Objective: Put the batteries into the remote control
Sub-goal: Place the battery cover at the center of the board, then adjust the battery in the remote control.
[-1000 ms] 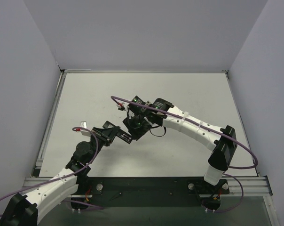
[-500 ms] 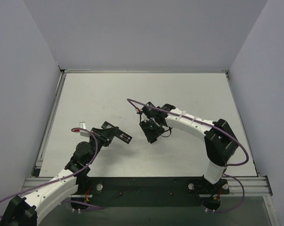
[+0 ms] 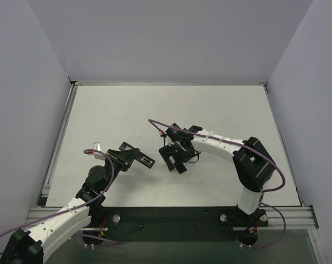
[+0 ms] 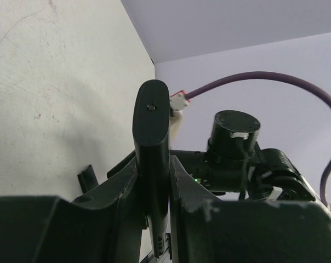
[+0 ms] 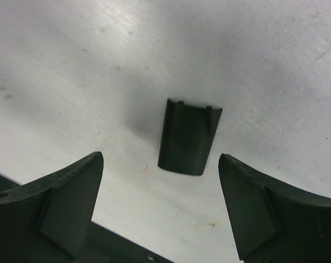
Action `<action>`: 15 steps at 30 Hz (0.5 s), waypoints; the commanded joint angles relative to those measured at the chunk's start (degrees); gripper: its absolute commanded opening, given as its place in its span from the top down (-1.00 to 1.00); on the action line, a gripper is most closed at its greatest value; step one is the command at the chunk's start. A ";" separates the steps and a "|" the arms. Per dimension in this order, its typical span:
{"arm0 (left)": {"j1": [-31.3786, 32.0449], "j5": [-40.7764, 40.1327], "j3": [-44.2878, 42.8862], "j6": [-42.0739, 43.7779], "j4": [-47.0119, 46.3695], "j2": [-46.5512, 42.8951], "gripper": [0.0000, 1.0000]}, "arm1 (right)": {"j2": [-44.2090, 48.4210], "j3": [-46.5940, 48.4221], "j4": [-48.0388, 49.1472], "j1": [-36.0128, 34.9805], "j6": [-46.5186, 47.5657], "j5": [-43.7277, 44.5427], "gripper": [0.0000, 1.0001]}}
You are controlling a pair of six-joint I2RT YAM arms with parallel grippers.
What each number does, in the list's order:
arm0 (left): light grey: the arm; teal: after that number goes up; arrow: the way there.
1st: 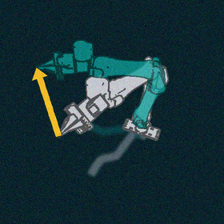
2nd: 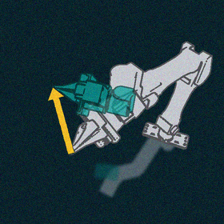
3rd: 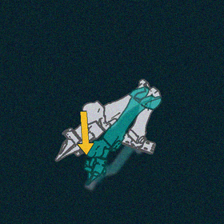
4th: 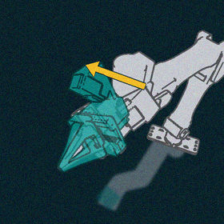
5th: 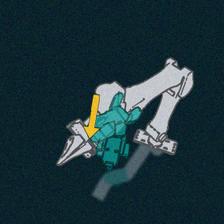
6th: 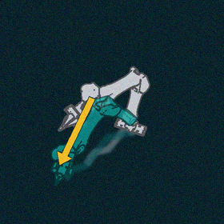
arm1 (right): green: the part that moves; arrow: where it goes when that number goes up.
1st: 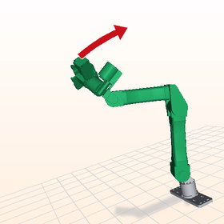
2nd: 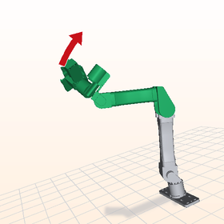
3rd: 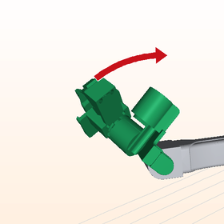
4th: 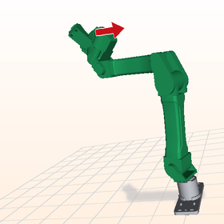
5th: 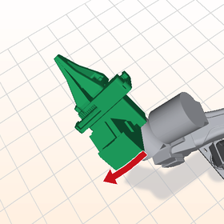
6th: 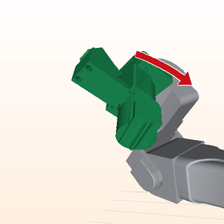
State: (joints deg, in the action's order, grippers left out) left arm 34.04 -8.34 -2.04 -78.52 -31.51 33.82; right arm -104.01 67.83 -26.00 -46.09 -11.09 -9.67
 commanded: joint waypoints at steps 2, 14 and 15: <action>0.06 1.83 5.82 -1.28 -5.14 0.19 1.00 | 14.15 -0.86 1.64 2.84 -2.52 -9.12 -0.62; 0.15 3.85 3.19 -2.60 -9.62 1.15 1.00 | 27.81 -14.30 41.19 8.91 -27.30 -42.44 -0.58; 0.15 4.03 2.66 -2.60 -10.15 1.24 1.00 | 27.46 -15.09 43.73 8.73 -28.10 -42.71 -0.57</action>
State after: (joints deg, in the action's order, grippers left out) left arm 34.04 -5.89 -2.04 -80.55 -35.35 34.52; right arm -75.13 56.01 2.55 -37.10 -29.04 -42.76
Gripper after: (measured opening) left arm 0.293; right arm 0.789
